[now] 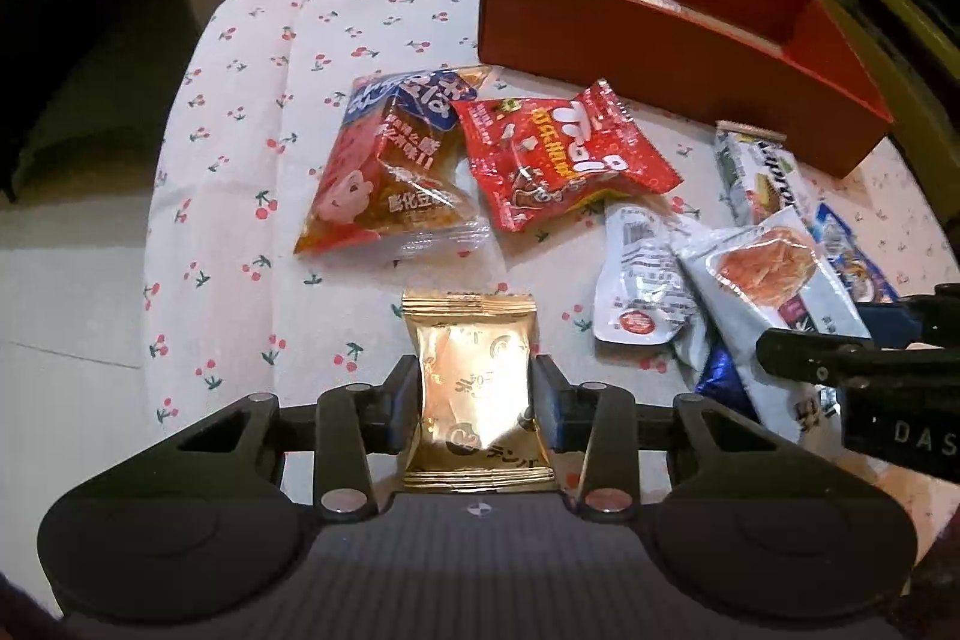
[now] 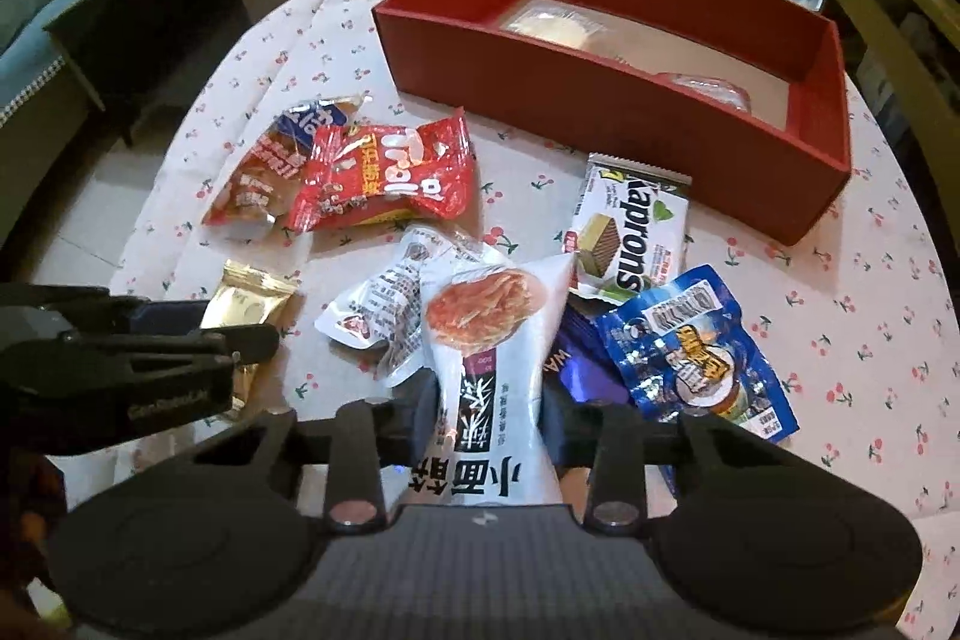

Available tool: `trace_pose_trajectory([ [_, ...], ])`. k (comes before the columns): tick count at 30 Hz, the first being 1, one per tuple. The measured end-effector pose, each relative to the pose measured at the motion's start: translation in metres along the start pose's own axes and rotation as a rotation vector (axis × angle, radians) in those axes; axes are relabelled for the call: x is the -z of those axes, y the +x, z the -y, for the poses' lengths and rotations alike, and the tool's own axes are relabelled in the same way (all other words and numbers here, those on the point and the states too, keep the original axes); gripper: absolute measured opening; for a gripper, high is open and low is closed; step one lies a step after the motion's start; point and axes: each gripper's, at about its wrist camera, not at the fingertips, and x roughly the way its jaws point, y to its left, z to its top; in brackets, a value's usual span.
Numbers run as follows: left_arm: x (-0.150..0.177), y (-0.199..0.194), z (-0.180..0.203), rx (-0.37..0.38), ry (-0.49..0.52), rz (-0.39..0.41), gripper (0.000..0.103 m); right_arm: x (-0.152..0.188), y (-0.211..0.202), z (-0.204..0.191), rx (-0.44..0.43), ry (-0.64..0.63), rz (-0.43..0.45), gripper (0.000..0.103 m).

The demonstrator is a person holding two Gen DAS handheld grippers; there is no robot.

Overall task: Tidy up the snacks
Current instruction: 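Carry the gold packet and white bag with both grippers over the red box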

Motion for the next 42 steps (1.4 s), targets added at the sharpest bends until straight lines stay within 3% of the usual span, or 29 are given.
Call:
trace_pose_trajectory([
  [8, 0.001, -0.011, 0.006, 0.040, 0.005, 0.013, 0.047, 0.002, -0.012, 0.010, -0.026, 0.027, 0.029, 0.038],
  [10, 0.000, -0.012, 0.007, 0.056, 0.001, 0.016, 0.047, 0.003, -0.015, 0.015, -0.032, 0.044, 0.034, 0.029],
  [14, -0.001, -0.012, 0.009, 0.072, 0.002, 0.017, 0.048, 0.004, -0.007, 0.025, -0.030, 0.088, 0.001, 0.030],
  [17, 0.000, -0.009, 0.007, 0.091, -0.008, 0.007, 0.048, 0.005, -0.008, 0.027, -0.059, 0.115, -0.002, 0.041],
  [18, 0.000, -0.009, 0.006, 0.093, -0.008, 0.007, 0.048, 0.005, -0.010, 0.024, -0.053, 0.098, 0.001, 0.053],
  [19, 0.000, -0.009, 0.005, 0.094, -0.009, 0.006, 0.048, 0.005, -0.011, 0.021, -0.048, 0.084, 0.005, 0.072],
  [21, 0.000, -0.007, 0.004, 0.101, -0.015, 0.000, 0.048, 0.004, -0.009, 0.012, -0.045, 0.056, 0.013, 0.090],
  [22, 0.000, -0.006, 0.003, 0.105, -0.016, -0.004, 0.048, 0.003, -0.005, 0.006, -0.037, 0.029, 0.005, 0.090],
  [24, 0.001, -0.004, 0.004, 0.109, -0.013, -0.010, 0.048, 0.001, 0.007, -0.004, -0.024, -0.006, -0.017, 0.090],
  [27, 0.002, -0.001, 0.004, 0.099, -0.011, -0.022, 0.048, 0.004, 0.023, -0.015, 0.073, -0.069, -0.023, 0.074],
  [28, 0.003, -0.001, 0.003, 0.106, -0.016, -0.025, 0.048, 0.004, 0.021, -0.015, 0.077, -0.074, -0.020, 0.066],
  [31, 0.003, -0.003, 0.002, 0.100, -0.009, -0.015, 0.048, 0.004, 0.014, -0.001, 0.032, -0.011, -0.021, 0.058],
  [42, -0.015, -0.022, 0.017, 0.154, 0.009, 0.055, 0.048, -0.003, -0.032, 0.018, -0.002, 0.080, 0.103, 0.056],
])
